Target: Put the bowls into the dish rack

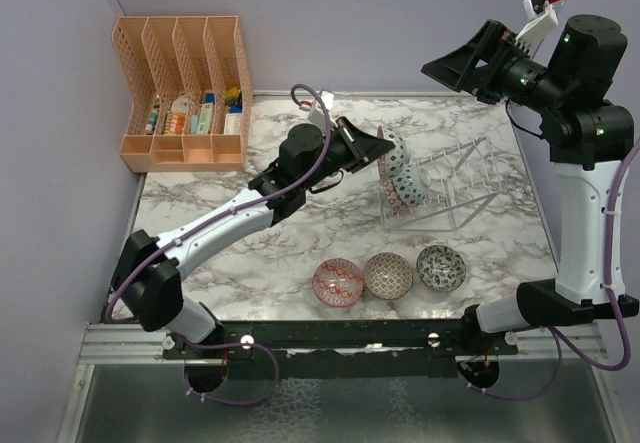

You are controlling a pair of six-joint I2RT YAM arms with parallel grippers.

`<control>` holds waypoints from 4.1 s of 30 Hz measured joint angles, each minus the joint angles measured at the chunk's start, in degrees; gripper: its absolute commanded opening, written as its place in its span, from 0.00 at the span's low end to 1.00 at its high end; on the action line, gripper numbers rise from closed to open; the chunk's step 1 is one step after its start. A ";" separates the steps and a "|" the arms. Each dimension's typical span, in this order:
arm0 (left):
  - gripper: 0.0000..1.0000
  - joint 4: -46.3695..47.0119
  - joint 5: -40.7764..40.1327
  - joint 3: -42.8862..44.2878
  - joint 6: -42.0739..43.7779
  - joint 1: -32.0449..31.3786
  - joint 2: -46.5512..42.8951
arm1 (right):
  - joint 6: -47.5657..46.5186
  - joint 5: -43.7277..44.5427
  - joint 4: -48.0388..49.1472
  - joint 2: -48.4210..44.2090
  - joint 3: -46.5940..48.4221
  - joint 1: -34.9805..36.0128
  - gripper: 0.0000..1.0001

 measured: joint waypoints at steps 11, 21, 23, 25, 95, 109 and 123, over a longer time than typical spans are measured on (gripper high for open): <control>0.00 22.62 4.11 -1.68 -18.27 0.44 12.76 | 1.33 -3.43 2.34 0.94 0.28 -1.77 0.99; 0.00 30.77 4.74 3.28 -25.22 0.02 23.02 | 1.01 -7.39 3.13 0.92 -1.03 -4.55 0.99; 0.00 32.06 4.74 3.56 -26.14 -0.28 24.20 | 0.70 -8.13 3.15 0.92 -1.03 -5.25 0.99; 0.00 33.62 4.76 3.56 -27.08 -0.52 25.27 | 0.52 -8.61 3.15 0.92 -1.03 -5.68 0.99; 0.24 30.25 6.56 7.52 -31.71 -0.87 35.85 | -2.84 -10.16 2.91 2.10 -5.68 -5.99 0.99; 0.43 23.80 7.06 6.27 -29.18 -0.85 34.51 | -2.93 -10.19 2.60 1.88 -7.37 -5.99 0.99; 0.53 13.73 7.34 6.27 -24.26 -0.68 29.79 | -2.93 -10.23 2.56 1.05 -8.04 -5.99 0.99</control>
